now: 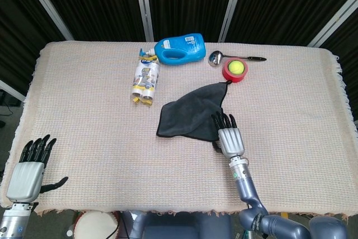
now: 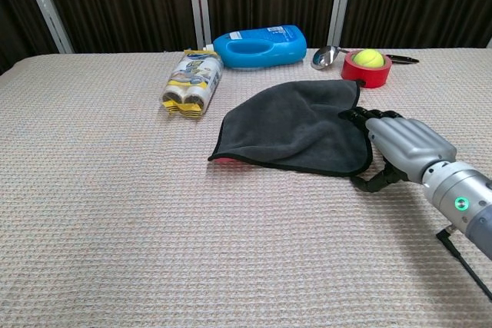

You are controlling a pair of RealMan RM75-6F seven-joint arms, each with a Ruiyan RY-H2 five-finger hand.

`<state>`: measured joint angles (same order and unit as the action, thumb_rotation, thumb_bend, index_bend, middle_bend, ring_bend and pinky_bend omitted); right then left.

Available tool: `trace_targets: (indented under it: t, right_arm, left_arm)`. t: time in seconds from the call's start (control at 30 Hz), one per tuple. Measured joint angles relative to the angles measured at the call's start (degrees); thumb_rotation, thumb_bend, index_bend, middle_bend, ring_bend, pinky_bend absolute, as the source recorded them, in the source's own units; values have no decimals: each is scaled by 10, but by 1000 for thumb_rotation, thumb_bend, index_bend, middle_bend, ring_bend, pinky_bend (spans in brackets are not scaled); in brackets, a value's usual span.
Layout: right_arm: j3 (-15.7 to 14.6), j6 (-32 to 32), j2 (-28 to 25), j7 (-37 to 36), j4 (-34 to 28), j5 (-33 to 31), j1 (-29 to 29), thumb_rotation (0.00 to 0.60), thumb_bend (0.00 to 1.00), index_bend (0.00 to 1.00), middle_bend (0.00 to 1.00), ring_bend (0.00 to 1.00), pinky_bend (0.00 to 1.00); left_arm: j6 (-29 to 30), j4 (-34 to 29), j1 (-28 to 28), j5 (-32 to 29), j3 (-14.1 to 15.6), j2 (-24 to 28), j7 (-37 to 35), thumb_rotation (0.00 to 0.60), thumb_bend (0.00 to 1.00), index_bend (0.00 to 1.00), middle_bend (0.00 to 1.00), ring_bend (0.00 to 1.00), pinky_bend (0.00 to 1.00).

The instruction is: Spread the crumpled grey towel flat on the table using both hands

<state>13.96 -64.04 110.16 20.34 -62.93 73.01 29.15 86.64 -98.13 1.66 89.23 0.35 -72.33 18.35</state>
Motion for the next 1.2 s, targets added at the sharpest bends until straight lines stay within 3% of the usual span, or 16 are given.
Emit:
trace_targets:
  t: [0.23, 0.37, 0.63, 1.0, 1.2]
  right_arm:
    - [8, -11, 17, -15, 33, 2, 11, 600, 309, 41, 0, 0, 14]
    - [10, -13, 24, -28, 47, 1, 16, 600, 309, 120, 14, 25, 56]
    - [6, -32, 36, -64, 90, 16, 18, 600, 309, 130, 20, 30, 61]
    - [-4, -7, 30, -20, 74, -11, 11, 600, 308, 130, 20, 30, 60]
    - [1, -30, 45, -54, 93, 1, 15, 600, 309, 143, 23, 35, 61]
  left_arm:
    - [3, 0, 0, 2, 0, -1, 2, 600, 0, 0, 0, 0, 16]
    - [6, 0, -1, 2, 0, -2, 4, 600, 0, 0, 0, 0, 16]
    - [12, -4, -2, 7, 1, 0, 2, 600, 0, 0, 0, 0, 16]
    - [9, -5, -1, 6, 2, -2, 3, 600, 0, 0, 0, 0, 16]
    - [9, -4, -1, 8, 4, -4, 5, 600, 0, 0, 0, 0, 16]
